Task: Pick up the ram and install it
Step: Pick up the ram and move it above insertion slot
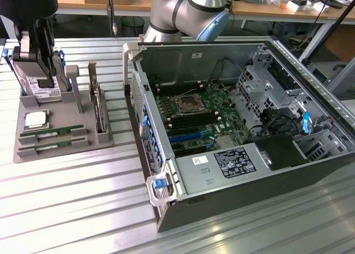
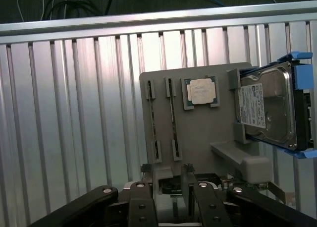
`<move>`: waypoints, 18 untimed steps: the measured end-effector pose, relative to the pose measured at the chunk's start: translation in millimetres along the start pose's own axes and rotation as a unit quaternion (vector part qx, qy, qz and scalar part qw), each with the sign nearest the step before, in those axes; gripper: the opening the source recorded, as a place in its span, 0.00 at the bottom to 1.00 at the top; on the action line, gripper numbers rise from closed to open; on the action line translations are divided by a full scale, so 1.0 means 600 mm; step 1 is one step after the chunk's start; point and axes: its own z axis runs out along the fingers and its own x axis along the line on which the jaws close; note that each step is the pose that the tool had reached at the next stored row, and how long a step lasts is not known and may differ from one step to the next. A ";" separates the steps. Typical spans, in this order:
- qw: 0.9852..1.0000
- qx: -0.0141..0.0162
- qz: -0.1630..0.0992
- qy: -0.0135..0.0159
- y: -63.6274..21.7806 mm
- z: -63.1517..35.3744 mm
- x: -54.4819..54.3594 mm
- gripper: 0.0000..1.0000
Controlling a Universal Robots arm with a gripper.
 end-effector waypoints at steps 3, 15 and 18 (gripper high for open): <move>1.000 0.000 0.000 0.000 0.000 0.005 0.000 0.36; 1.000 0.000 0.000 0.000 -0.001 0.027 0.001 0.36; 1.000 0.000 0.000 0.000 -0.001 0.032 0.001 0.36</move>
